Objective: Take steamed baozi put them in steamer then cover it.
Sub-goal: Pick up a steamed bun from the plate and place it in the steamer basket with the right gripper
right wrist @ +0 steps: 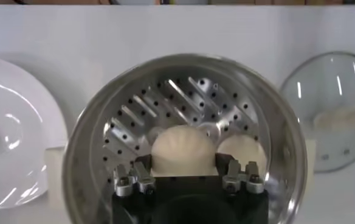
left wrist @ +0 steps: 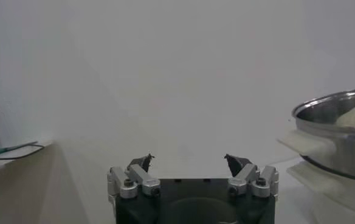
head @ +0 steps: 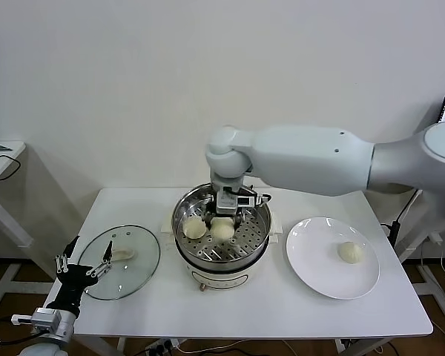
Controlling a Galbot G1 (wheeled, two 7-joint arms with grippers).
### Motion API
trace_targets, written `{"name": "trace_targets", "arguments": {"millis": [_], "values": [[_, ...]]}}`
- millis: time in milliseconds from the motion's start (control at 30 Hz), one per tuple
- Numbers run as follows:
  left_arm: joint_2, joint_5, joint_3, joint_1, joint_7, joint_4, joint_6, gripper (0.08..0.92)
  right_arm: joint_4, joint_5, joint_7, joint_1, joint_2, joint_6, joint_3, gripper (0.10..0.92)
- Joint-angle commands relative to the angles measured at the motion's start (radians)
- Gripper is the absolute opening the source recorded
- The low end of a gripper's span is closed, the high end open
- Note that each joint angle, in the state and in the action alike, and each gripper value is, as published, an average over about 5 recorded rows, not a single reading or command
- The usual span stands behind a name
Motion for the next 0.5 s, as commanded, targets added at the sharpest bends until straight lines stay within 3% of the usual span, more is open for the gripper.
{"name": "trace_targets", "arguments": {"millis": [33, 500], "values": [[0.000, 0.000, -0.004, 0.000, 0.003, 0.009, -0.002, 0.823, -0.004, -0.006, -0.002, -0.042, 0.030, 0.005, -0.005, 0.682], [0.000, 0.000, -0.007, 0.001, 0.003, 0.012, -0.002, 0.823, -0.002, -0.021, -0.025, -0.067, 0.042, -0.015, -0.008, 0.679]]}}
